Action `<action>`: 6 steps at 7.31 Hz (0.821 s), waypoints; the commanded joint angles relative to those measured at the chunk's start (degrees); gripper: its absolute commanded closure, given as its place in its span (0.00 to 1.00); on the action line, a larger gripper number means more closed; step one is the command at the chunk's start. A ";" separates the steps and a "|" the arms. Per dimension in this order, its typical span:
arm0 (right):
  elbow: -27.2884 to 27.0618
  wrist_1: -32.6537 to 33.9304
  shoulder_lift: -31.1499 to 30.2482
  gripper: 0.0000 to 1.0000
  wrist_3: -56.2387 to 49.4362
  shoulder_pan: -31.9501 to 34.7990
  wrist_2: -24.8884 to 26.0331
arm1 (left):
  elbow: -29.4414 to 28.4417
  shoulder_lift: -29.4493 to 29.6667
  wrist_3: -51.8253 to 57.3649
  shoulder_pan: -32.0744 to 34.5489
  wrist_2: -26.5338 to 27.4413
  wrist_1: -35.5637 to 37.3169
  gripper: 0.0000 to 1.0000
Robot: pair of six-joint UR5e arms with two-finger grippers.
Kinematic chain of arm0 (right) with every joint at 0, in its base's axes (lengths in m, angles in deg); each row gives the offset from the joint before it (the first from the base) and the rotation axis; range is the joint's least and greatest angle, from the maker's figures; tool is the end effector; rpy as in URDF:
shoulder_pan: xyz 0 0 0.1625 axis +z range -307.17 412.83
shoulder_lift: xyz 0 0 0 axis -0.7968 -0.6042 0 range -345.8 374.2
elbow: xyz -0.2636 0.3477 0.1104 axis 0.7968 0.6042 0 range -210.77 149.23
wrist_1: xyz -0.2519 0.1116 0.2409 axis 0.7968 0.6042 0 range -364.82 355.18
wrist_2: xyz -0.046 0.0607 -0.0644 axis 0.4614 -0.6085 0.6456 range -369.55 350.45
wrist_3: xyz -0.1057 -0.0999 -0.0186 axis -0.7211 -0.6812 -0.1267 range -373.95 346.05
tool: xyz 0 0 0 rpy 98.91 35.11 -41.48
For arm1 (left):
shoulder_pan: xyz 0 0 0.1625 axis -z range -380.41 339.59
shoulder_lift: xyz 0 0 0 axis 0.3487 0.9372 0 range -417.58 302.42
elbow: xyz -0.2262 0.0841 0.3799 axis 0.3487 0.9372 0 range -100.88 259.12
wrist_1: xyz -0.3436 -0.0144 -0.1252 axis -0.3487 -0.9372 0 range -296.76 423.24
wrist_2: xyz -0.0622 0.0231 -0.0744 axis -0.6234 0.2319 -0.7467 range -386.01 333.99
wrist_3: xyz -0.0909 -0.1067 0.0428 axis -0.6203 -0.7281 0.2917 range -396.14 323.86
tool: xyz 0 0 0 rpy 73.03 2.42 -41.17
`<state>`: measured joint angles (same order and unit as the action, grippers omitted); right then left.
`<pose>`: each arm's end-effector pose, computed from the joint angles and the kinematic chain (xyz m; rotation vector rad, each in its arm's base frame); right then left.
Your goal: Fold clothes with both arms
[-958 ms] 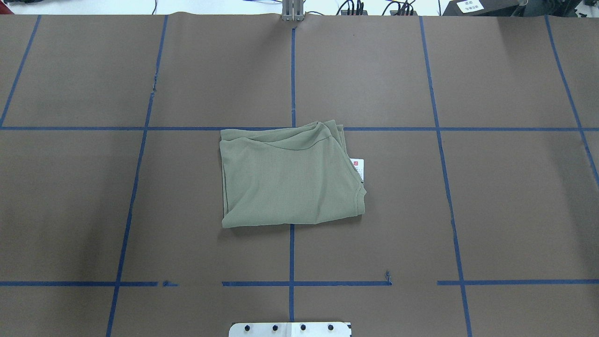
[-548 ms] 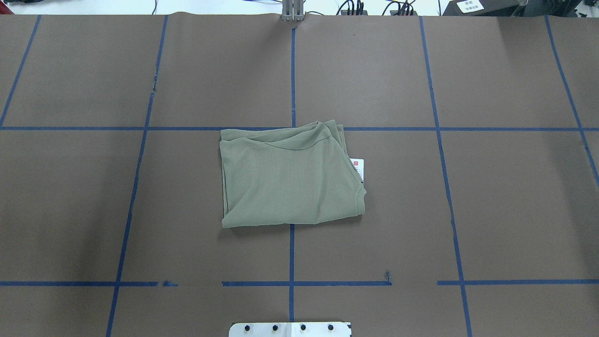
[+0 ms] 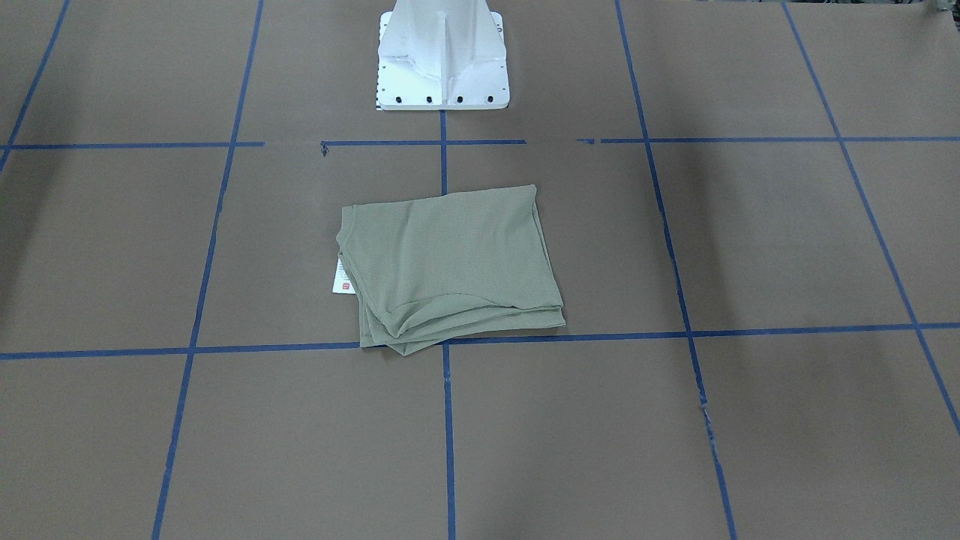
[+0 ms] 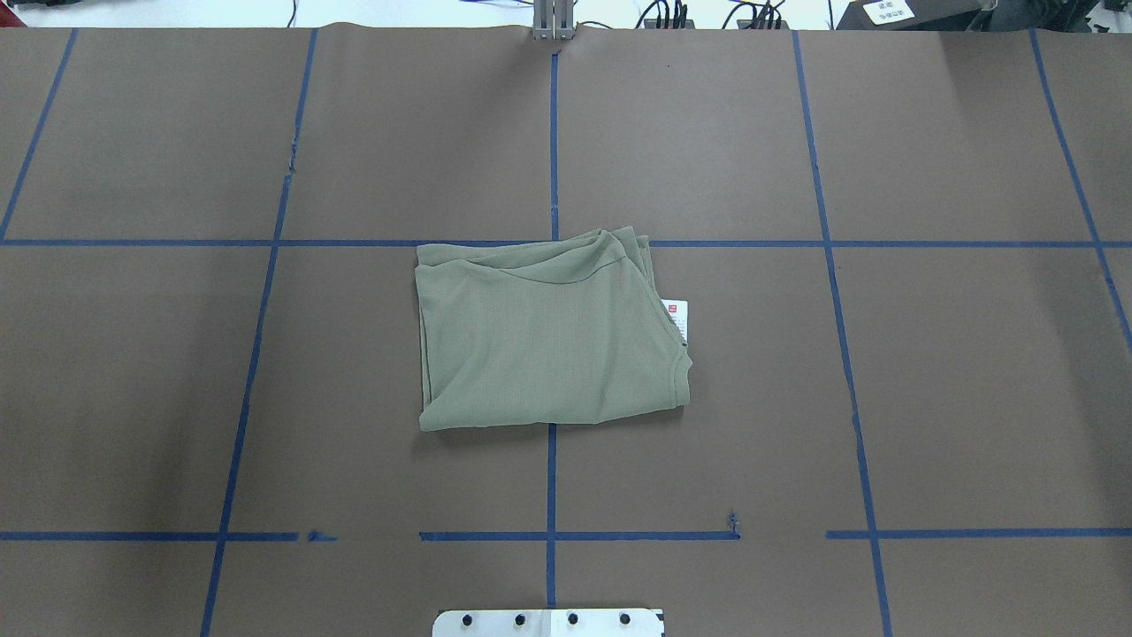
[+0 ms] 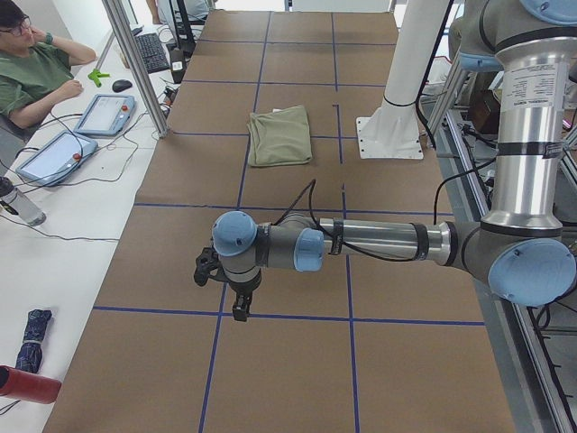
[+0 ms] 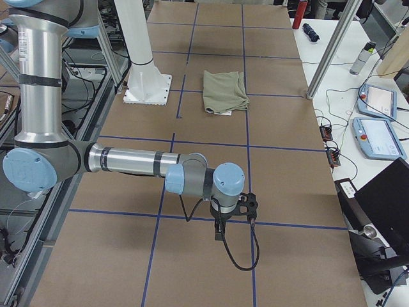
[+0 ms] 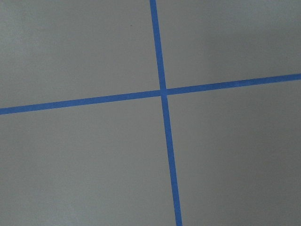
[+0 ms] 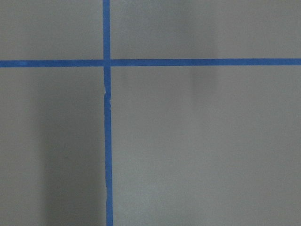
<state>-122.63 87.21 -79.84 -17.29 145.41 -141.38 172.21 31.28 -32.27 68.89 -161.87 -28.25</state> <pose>0.0535 -0.3983 0.7407 -0.0324 -0.7324 0.0143 -0.0229 -0.4375 0.6968 0.0790 0.7986 0.0995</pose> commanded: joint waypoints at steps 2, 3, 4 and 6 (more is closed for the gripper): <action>0.02 0.00 0.00 0.00 0.00 -0.03 0.00 | -0.10 -0.09 -0.01 0.00 0.06 0.00 0.00; 0.02 0.00 0.00 0.00 0.00 -0.03 0.00 | -0.10 -0.09 -0.01 0.00 0.06 0.00 0.00; -0.07 -0.09 0.00 0.00 0.00 -0.03 0.00 | 0.17 -1.31 -0.01 0.00 -0.11 -0.09 0.00; -0.16 -0.09 0.00 0.00 0.00 -0.03 0.00 | 0.17 -1.41 -0.01 0.00 -0.11 0.00 0.00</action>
<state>-122.74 87.13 -79.84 -17.29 145.40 -141.38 172.33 30.09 -32.28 68.89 -161.96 -28.31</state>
